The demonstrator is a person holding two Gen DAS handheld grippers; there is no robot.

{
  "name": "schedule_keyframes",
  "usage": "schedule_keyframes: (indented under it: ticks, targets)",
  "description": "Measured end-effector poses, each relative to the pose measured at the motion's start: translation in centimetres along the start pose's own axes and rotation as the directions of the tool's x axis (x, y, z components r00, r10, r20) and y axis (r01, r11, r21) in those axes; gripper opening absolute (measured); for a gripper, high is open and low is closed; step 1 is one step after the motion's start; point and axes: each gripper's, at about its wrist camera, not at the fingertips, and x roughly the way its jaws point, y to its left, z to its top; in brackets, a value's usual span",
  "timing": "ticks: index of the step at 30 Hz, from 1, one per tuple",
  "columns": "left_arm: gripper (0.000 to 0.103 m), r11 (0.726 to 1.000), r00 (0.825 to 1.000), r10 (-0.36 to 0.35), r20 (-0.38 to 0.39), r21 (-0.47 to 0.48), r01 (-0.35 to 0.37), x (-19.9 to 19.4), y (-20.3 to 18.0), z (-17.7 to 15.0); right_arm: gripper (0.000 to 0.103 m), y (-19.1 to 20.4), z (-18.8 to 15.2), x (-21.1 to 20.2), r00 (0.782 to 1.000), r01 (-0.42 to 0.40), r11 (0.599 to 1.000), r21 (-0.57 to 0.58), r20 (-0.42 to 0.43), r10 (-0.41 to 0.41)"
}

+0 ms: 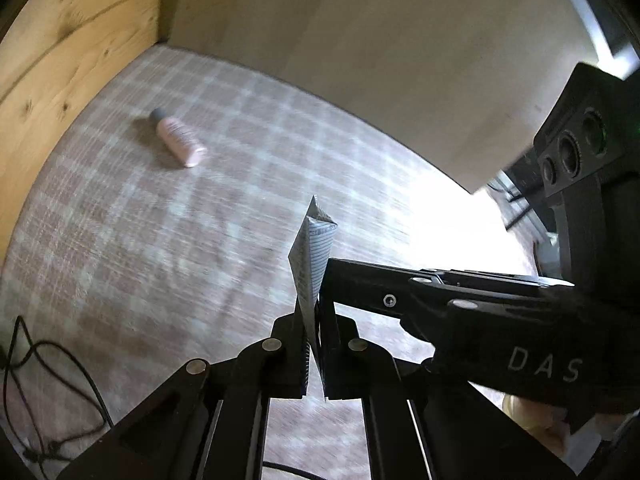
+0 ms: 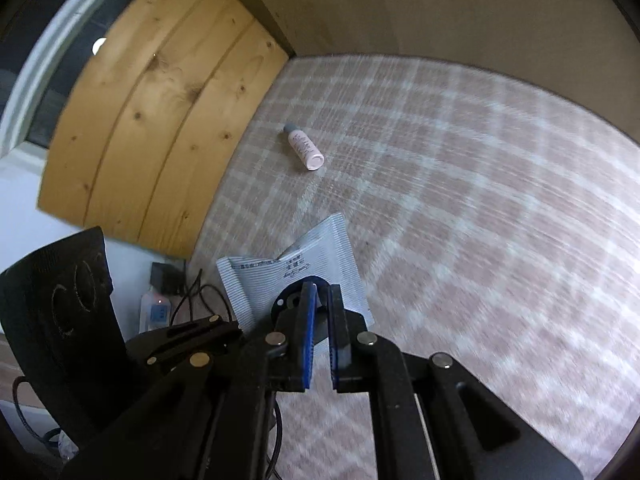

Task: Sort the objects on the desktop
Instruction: 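Grasp the grey sachet with the right tool and lift it, then carry the grey sachet over the black box and open the right tool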

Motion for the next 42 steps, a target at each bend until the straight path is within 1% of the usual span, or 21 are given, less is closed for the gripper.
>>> schedule_keyframes:
  ticks: [2, 6, 8, 12, 15, 17, 21, 25, 29, 34, 35, 37, 39, 41, 42]
  targets:
    - [0.003, 0.999, 1.000, 0.008, 0.009, 0.043, -0.008, -1.0, -2.6, 0.0, 0.006, 0.1, -1.2, -1.8, 0.999, 0.016, 1.000, -0.002, 0.029, -0.016]
    - [0.003, 0.990, 1.000, 0.007, 0.018, 0.140, -0.009, -2.2, -7.2, -2.0, 0.006, -0.6, -4.6, -6.4, 0.994, 0.061, 0.998, 0.007, 0.095, -0.062]
    - [0.003, 0.982, 1.000, 0.001, 0.017, 0.188, -0.004, -2.7, -9.7, -3.3, 0.006, -1.2, -6.8, -8.7, 0.987, 0.094, 0.995, 0.021, 0.133, -0.096]
    - [0.003, 0.955, 1.000, -0.015, 0.015, 0.296, 0.010, -4.2, -15.0, -6.8, 0.007, -3.1, -10.8, -13.4, 0.970, 0.143, 0.988, 0.058, 0.190, -0.151]
    - [0.003, 0.930, 0.999, -0.033, 0.010, 0.365, 0.027, -4.8, -18.9, -8.9, 0.007, -4.7, -13.6, -16.1, 0.953, 0.182, 0.978, 0.101, 0.229, -0.201]
    - [0.003, 0.915, 0.999, -0.053, -0.009, 0.400, 0.052, -4.6, -21.1, -10.0, 0.007, -6.1, -15.5, -18.0, 0.939, 0.210, 0.968, 0.136, 0.247, -0.239]
    - [0.003, 0.880, 0.995, -0.085, -0.051, 0.465, 0.099, -3.6, -25.8, -12.2, 0.007, -8.9, -19.0, -21.3, 0.914, 0.239, 0.947, 0.213, 0.279, -0.294]
    - [0.003, 0.847, 0.988, -0.112, -0.106, 0.510, 0.151, -2.7, -29.8, -14.3, 0.007, -12.3, -22.3, -24.0, 0.897, 0.228, 0.923, 0.310, 0.301, -0.323]
    - [0.003, 0.804, 0.982, -0.129, -0.141, 0.565, 0.186, -1.7, -34.0, -16.6, 0.007, -15.0, -26.2, -26.7, 0.874, 0.230, 0.894, 0.385, 0.322, -0.364]
    - [0.003, 0.741, 0.966, -0.160, -0.201, 0.623, 0.252, -0.6, -39.7, -19.9, 0.007, -18.3, -30.9, -30.0, 0.844, 0.233, 0.853, 0.468, 0.339, -0.416]
    - [0.003, 0.734, 0.964, -0.163, -0.208, 0.628, 0.259, -0.4, -40.4, -20.3, 0.007, -19.2, -32.0, -30.8, 0.837, 0.232, 0.841, 0.488, 0.340, -0.428]
    - [0.003, 0.710, 0.954, -0.174, -0.242, 0.641, 0.292, 0.3, -42.6, -21.7, 0.007, -20.7, -34.0, -32.1, 0.827, 0.230, 0.821, 0.522, 0.340, -0.448]
    - [0.003, 0.691, 0.945, -0.183, -0.272, 0.648, 0.320, 0.8, -44.5, -22.9, 0.007, -21.9, -35.8, -33.2, 0.818, 0.225, 0.803, 0.552, 0.341, -0.463]
    - [0.003, 0.664, 0.935, -0.191, -0.299, 0.662, 0.348, 1.4, -46.5, -24.2, 0.007, -23.3, -37.4, -34.3, 0.808, 0.221, 0.781, 0.584, 0.339, -0.482]
    - [0.003, 0.656, 0.931, -0.193, -0.308, 0.666, 0.356, 1.5, -47.3, -24.8, 0.007, -24.1, -38.4, -35.0, 0.804, 0.213, 0.768, 0.604, 0.339, -0.489]
